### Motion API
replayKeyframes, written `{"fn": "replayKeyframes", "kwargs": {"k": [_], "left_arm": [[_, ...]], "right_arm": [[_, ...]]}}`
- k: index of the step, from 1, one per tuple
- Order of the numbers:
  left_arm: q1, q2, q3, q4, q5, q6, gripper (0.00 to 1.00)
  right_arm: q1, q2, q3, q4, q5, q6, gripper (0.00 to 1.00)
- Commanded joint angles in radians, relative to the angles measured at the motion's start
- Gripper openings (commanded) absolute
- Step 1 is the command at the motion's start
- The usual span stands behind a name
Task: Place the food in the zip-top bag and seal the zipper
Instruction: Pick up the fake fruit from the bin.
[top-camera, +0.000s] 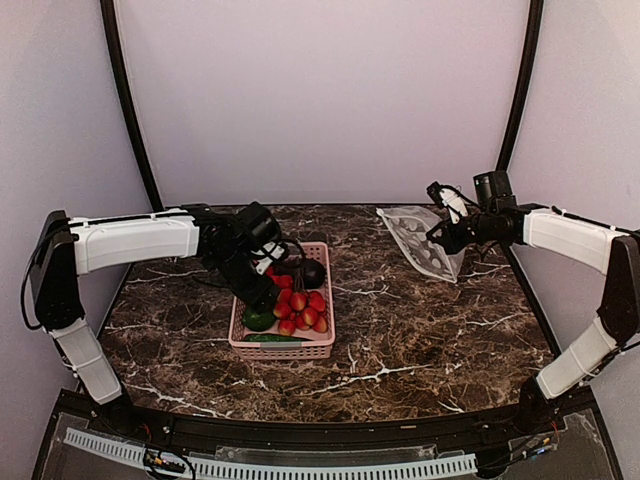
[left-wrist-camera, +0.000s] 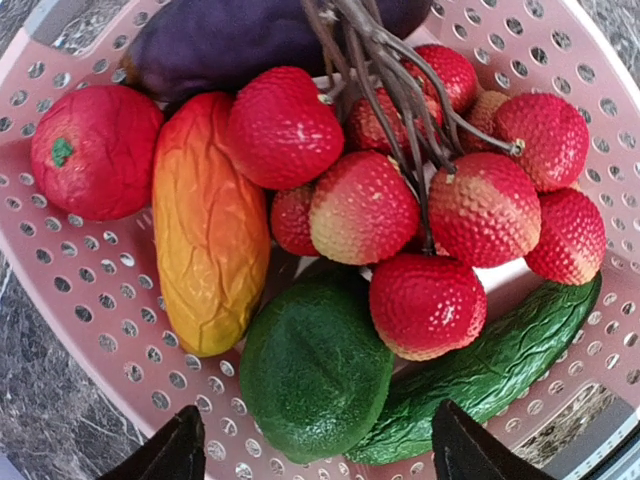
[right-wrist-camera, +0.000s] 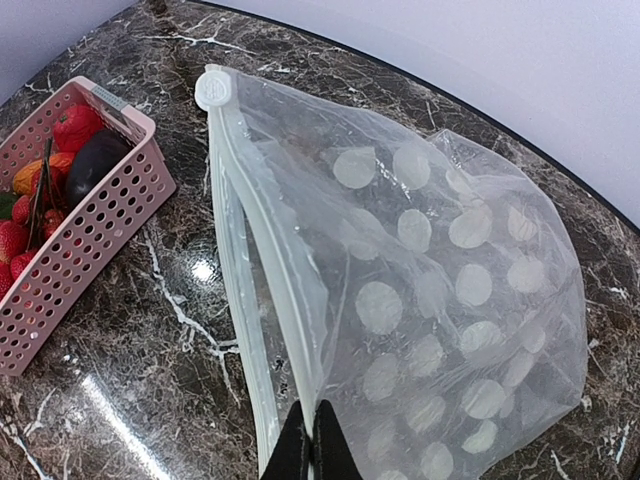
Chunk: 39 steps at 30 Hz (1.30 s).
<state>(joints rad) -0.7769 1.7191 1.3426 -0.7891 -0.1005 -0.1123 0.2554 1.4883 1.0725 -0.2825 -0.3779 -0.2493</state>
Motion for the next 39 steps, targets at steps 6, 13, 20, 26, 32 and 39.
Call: {"fn": "replayKeyframes", "kwargs": {"k": [6,13,20,26,32,39], "left_arm": [[0.005,0.074,-0.001,-0.06,0.082,0.262,0.71],[0.004,0.126,-0.015,-0.06,0.047,0.289,0.62],[0.004,0.124,-0.002,-0.065,0.019,0.309,0.47],[0.004,0.084,0.054,-0.147,0.036,0.285,0.37],[-0.001,0.035,0.097,-0.284,0.061,0.242,0.35],[-0.004,-0.053,0.14,-0.365,0.018,0.197,0.34]], "right_arm": [[0.005,-0.024,-0.018,0.031,-0.007,-0.002,0.0],[0.005,-0.01,-0.014,0.027,-0.009,-0.001,0.0],[0.005,-0.006,-0.013,0.025,-0.007,-0.004,0.0],[0.005,-0.005,-0.012,0.024,-0.005,-0.005,0.0],[0.005,0.001,-0.009,0.024,-0.01,-0.003,0.0],[0.005,-0.008,0.008,0.005,0.008,-0.008,0.0]]}}
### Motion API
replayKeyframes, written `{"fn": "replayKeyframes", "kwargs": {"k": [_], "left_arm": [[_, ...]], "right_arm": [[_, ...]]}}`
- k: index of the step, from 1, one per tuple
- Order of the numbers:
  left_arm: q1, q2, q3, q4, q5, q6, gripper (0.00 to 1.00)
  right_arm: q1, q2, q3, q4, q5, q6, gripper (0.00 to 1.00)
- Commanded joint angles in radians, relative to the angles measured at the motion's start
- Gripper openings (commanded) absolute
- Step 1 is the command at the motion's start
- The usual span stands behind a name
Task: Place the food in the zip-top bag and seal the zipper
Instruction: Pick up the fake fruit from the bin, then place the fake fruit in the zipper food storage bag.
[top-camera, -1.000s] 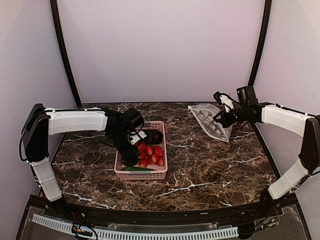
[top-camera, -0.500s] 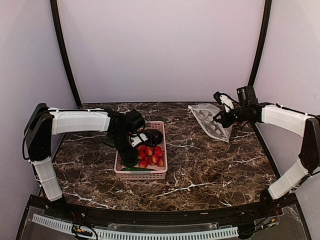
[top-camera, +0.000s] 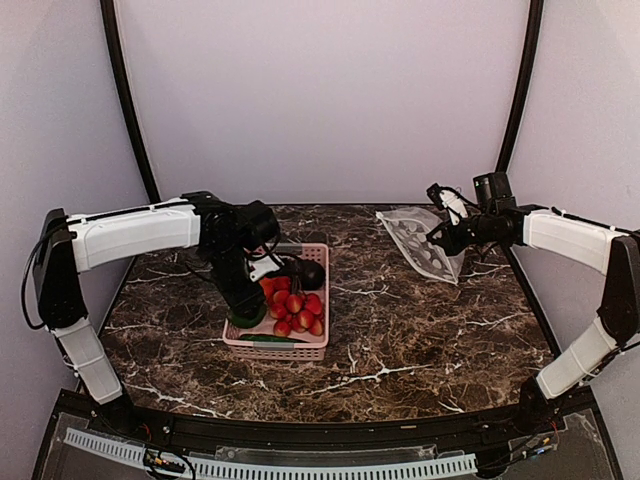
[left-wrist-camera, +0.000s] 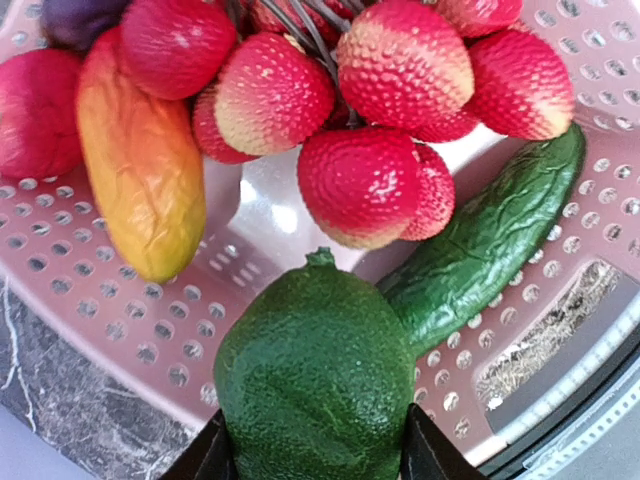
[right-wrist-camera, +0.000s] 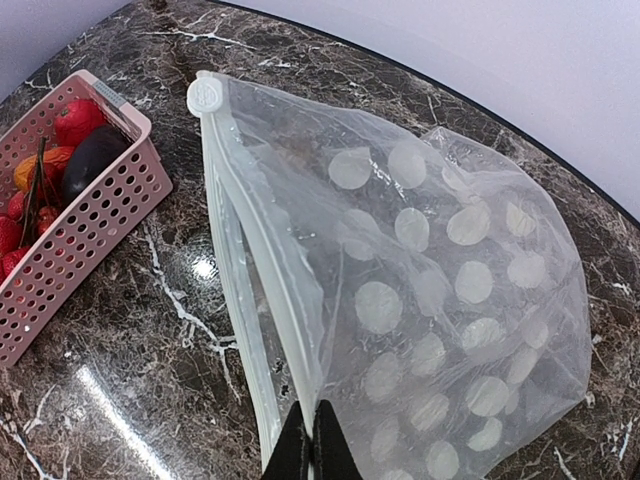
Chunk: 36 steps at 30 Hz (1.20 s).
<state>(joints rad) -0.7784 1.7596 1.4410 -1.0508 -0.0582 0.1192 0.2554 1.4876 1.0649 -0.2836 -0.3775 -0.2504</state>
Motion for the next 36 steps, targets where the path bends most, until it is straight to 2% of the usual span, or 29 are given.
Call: {"fn": "replayKeyframes", "kwargs": {"k": [1,5,9,16,18,20,23,27,31,36], "left_arm": [[-0.005,-0.104,0.058,-0.103,-0.008,-0.039,0.34],[-0.019,-0.161,0.09,-0.052,0.083,-0.036,0.34],[-0.026,-0.217,0.086,0.078,0.177,-0.054,0.31],[-0.093,-0.196,0.059,0.466,0.35,-0.173,0.3],[-0.121,-0.171,0.049,0.615,0.403,-0.239,0.3],[-0.132,-0.141,0.033,0.797,0.455,-0.374,0.31],[-0.139,-0.07,0.031,1.075,0.467,-0.519,0.32],[-0.14,0.019,0.052,1.288,0.395,-0.695,0.31],[-0.139,0.113,0.07,1.439,0.348,-0.832,0.29],[-0.14,0.241,0.119,1.509,0.293,-0.941,0.27]], "right_arm": [[0.005,-0.012,0.019,0.003,0.011,-0.007,0.0],[0.005,-0.021,0.038,-0.02,0.004,-0.01,0.0],[0.006,-0.008,0.079,-0.07,-0.01,-0.004,0.0],[0.016,0.019,0.171,-0.173,-0.026,0.011,0.0],[0.025,0.034,0.196,-0.21,-0.04,0.022,0.0],[0.037,0.049,0.213,-0.234,-0.055,0.033,0.0],[0.053,0.072,0.247,-0.268,-0.062,0.051,0.0],[0.055,0.095,0.293,-0.303,-0.089,0.076,0.0],[0.056,0.121,0.327,-0.334,-0.136,0.106,0.0],[0.056,0.116,0.328,-0.337,-0.177,0.137,0.0]]}}
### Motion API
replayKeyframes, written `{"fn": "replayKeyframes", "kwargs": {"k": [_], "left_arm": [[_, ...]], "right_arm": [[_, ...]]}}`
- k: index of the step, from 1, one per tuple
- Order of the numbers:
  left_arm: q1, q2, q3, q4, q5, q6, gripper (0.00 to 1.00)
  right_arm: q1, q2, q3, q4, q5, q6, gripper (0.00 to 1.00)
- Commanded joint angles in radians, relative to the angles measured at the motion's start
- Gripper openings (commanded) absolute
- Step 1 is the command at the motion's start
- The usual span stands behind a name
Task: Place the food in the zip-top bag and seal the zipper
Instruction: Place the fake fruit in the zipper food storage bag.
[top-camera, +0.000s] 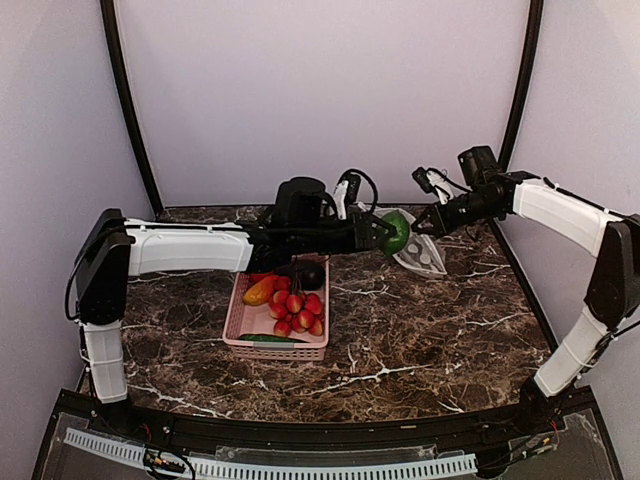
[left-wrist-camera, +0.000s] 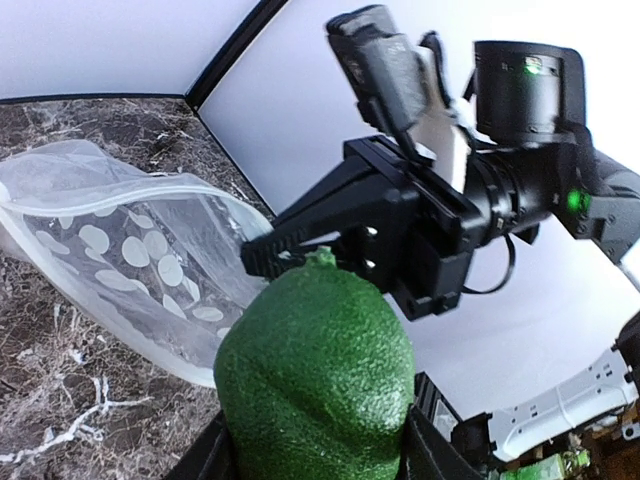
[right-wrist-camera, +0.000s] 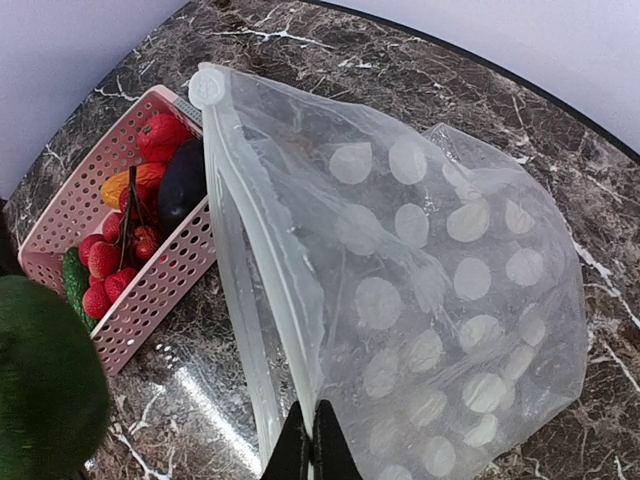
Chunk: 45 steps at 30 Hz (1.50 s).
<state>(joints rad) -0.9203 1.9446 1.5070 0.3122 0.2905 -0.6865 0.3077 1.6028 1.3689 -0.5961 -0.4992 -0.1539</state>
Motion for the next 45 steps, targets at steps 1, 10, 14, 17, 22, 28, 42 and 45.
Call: {"fn": "replayKeyframes", "kwargs": {"k": [1,10,14,17,22,28,42,45], "left_arm": [[0.001,0.071,0.078,0.141,-0.076,-0.142,0.27],[0.0,0.162,0.106,0.109,-0.154,-0.2,0.24],[-0.003,0.163,0.131,0.055,-0.184,-0.214,0.23],[-0.003,0.164,0.153,-0.004,-0.241,-0.202,0.23],[-0.003,0.193,0.188,-0.005,-0.256,-0.224,0.22],[-0.007,0.257,0.289,-0.004,-0.153,-0.236,0.31],[-0.023,0.219,0.37,-0.135,-0.146,-0.114,0.77],[-0.022,0.203,0.371,-0.14,-0.125,-0.102,0.76]], "right_arm": [[0.004,-0.004,0.024,-0.028,-0.055,0.045,0.0],[0.004,-0.101,-0.038,0.03,-0.096,0.081,0.0],[0.004,-0.109,-0.035,0.021,-0.149,0.078,0.0],[0.008,-0.129,-0.044,0.021,-0.186,0.067,0.0],[0.008,-0.173,-0.075,0.032,-0.228,0.06,0.0],[0.008,-0.194,-0.106,0.061,-0.197,0.059,0.0],[-0.046,-0.177,-0.105,0.094,-0.185,0.086,0.0],[-0.056,-0.176,-0.106,0.096,-0.179,0.086,0.0]]}}
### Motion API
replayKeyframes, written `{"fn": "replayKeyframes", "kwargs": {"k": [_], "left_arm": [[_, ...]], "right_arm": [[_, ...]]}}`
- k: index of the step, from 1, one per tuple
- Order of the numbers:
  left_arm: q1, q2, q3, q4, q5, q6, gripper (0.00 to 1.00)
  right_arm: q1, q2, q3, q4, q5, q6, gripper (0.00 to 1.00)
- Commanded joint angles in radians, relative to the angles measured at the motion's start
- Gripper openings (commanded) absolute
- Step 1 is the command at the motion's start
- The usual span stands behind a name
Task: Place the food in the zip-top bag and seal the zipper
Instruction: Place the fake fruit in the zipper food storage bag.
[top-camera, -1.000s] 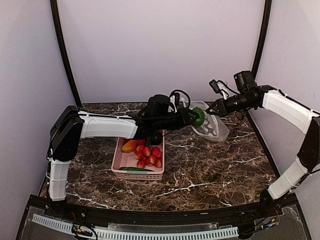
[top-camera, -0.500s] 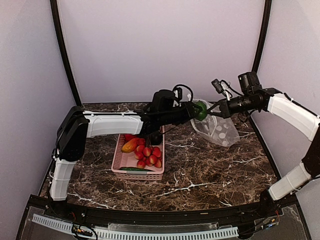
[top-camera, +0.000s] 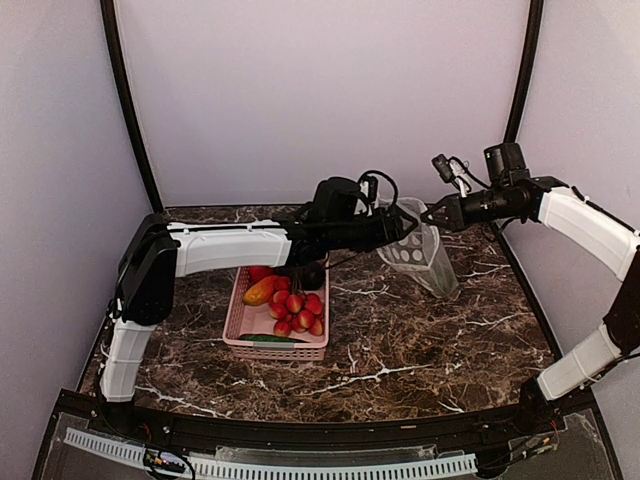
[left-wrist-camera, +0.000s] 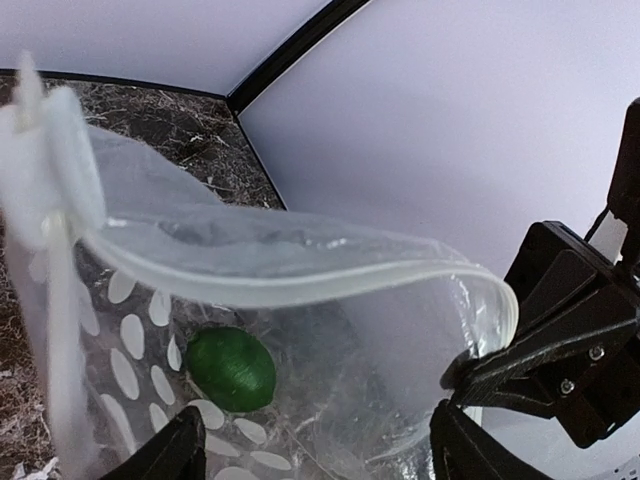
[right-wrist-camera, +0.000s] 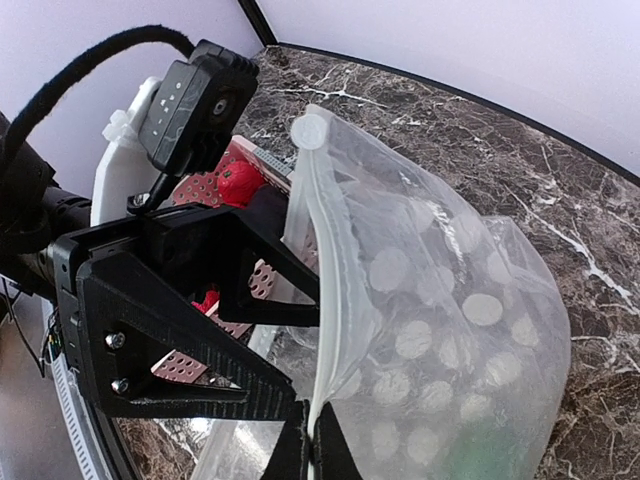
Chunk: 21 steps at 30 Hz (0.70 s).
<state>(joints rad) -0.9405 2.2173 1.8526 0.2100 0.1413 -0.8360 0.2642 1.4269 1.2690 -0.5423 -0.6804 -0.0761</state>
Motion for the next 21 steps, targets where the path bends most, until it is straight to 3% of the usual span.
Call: {"fn": "replayKeyframes", "kwargs": {"k": [1,5,8,15,21], "left_arm": [[-0.002,-0.074,0.023,-0.043,0.045,0.049,0.75],[-0.005,-0.155,-0.029,-0.041,0.124,0.102,0.72],[-0.006,-0.234,-0.091,-0.116,0.147,0.223,0.71],[-0.002,-0.458,-0.293,-0.426,-0.066,0.524,0.71],[0.002,-0.61,-0.493,-0.612,-0.27,0.613,0.74]], "right_arm": [[-0.016,0.002,-0.007,0.044,0.004,0.009,0.0],[-0.036,0.02,0.002,0.049,0.016,-0.004,0.0],[-0.056,0.038,0.03,0.048,0.02,-0.014,0.0],[-0.091,0.043,0.068,0.066,0.058,-0.068,0.0],[-0.091,0.026,0.011,0.113,0.029,-0.086,0.0]]}}
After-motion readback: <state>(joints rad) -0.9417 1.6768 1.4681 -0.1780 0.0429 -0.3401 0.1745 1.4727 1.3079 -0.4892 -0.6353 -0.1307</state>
